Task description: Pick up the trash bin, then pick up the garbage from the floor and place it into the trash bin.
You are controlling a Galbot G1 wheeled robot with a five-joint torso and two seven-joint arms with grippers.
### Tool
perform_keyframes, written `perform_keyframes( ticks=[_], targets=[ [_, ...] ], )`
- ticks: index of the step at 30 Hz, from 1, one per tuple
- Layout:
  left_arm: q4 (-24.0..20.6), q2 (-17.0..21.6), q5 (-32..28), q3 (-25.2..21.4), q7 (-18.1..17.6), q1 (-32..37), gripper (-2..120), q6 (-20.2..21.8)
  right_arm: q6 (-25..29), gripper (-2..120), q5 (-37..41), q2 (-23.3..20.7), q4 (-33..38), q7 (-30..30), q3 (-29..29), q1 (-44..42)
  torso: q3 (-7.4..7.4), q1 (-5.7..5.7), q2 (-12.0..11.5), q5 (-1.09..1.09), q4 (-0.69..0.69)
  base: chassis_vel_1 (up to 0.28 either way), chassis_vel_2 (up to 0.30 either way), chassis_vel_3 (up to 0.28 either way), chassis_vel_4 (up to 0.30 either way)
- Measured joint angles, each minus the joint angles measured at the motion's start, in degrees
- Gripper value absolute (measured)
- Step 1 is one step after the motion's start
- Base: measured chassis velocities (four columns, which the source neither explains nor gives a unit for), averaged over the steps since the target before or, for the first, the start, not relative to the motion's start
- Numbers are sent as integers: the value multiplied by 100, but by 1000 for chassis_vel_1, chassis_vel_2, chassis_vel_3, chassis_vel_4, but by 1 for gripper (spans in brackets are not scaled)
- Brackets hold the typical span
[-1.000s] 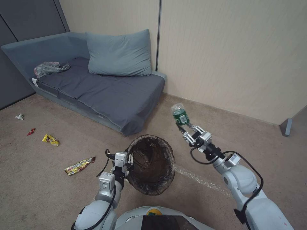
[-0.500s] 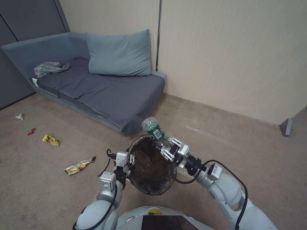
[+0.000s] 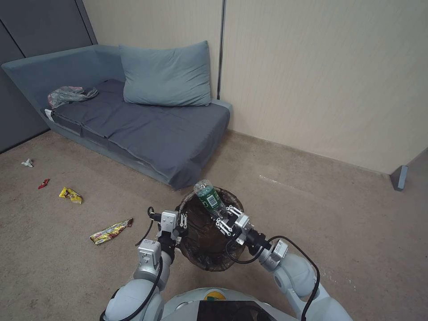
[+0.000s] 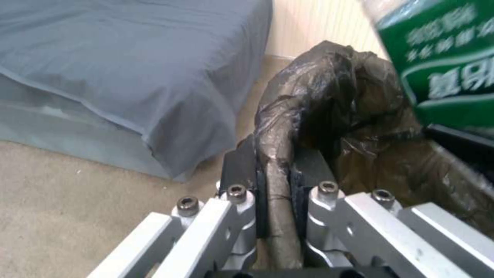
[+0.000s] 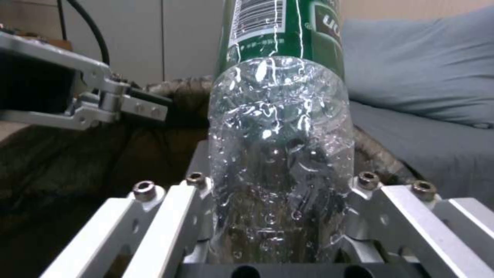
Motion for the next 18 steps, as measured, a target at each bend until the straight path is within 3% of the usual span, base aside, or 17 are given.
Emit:
perform_keyframes(
  ticks=[11, 18],
  targets=[
    [-2, 16, 0, 9, 6, -9, 7, -12, 75, 76, -208, 128, -59, 45, -27, -97, 0, 0, 0, 0, 0, 0, 0, 0, 0],
    [2, 24, 9, 8, 8, -10, 7, -30, 84, 96, -213, 94, 7, 73, -17, -143, 0, 0, 0, 0, 0, 0, 0, 0, 0]
  ],
)
